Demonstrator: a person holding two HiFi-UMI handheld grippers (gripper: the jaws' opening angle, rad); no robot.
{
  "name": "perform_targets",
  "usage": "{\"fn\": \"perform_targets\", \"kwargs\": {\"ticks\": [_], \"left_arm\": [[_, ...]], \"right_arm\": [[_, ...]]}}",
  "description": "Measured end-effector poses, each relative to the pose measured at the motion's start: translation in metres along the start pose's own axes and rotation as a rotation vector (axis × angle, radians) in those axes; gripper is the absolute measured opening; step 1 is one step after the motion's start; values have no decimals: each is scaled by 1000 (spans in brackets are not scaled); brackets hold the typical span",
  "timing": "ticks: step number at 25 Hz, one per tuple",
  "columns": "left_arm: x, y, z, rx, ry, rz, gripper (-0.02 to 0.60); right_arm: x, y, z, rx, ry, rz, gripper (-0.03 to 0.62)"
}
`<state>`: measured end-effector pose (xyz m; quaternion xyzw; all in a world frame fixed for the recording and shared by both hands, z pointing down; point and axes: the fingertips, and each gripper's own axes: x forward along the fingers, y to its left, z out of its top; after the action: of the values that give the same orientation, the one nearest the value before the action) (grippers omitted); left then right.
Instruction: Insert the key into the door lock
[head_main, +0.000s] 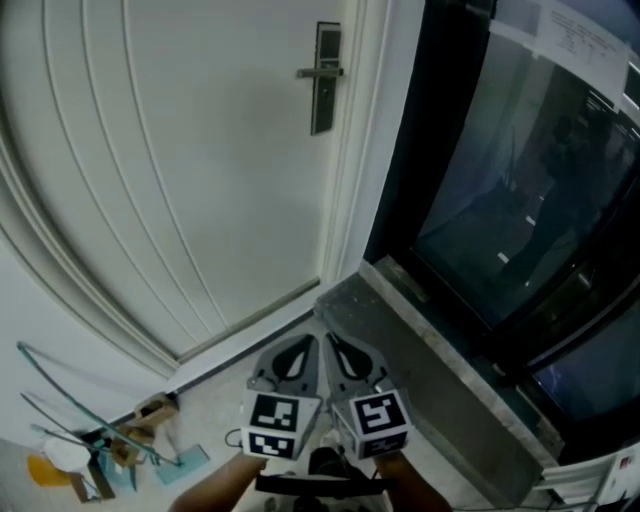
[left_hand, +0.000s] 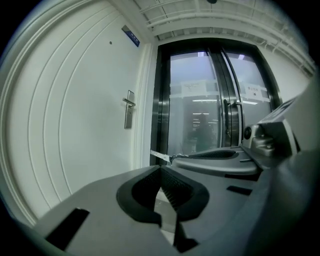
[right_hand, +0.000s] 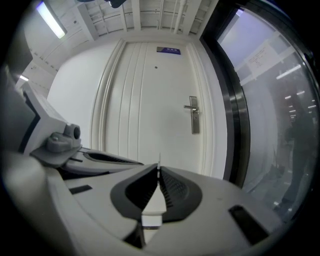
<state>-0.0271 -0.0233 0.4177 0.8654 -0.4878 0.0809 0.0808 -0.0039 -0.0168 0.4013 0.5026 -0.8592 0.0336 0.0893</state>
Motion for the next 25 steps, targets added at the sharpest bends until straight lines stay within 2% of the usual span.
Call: {"fn": "perform_targets", "kwargs": {"ticks": [13,16,25], "left_arm": [[112,-8,26,22,23,30,3],[131,-8,31,49,8,39,3],[163,-4,49,45,3,45,3]], "right_arm": [[49,-107,8,32,-3,24,21],[55,-123,11,26,-10,32,21],[76,-150,25,12,-22,46,21]]}}
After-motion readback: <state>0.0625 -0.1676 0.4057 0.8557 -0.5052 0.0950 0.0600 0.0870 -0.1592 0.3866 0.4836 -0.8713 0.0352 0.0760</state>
